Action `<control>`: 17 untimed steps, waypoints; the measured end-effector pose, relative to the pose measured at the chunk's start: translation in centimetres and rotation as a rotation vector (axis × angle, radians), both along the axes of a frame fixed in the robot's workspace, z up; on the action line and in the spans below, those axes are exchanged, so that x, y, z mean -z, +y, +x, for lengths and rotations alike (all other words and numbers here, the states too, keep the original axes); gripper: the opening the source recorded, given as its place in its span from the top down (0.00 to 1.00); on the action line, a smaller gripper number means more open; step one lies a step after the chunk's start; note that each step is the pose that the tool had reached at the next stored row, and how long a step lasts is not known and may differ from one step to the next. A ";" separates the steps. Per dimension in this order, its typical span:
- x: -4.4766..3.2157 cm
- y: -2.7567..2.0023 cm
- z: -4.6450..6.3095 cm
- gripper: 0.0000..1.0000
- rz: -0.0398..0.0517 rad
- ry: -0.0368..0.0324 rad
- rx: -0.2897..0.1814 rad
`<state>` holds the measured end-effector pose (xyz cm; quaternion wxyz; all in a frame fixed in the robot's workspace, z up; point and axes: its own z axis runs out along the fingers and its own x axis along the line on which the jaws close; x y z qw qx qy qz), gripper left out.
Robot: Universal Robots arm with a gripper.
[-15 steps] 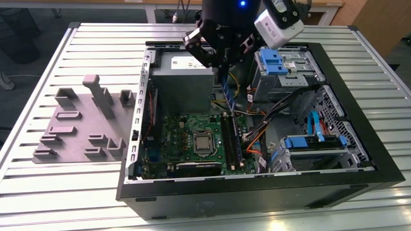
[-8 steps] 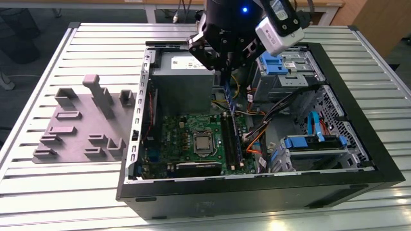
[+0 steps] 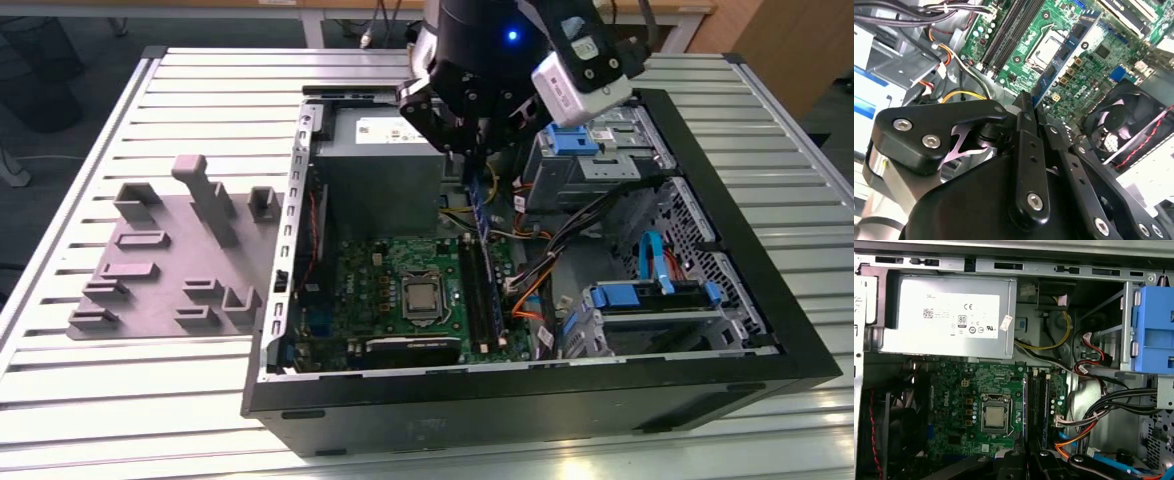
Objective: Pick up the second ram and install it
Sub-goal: 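Insert the second ram into the second slot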
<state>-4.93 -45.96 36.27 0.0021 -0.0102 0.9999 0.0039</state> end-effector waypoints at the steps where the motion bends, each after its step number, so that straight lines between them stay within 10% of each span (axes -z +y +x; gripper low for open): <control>1: 0.17 0.01 0.2 0.86 0.0000 0.0000 0.004; 17: 2.74 0.02 1.8 0.86 -0.0002 0.0004 0.022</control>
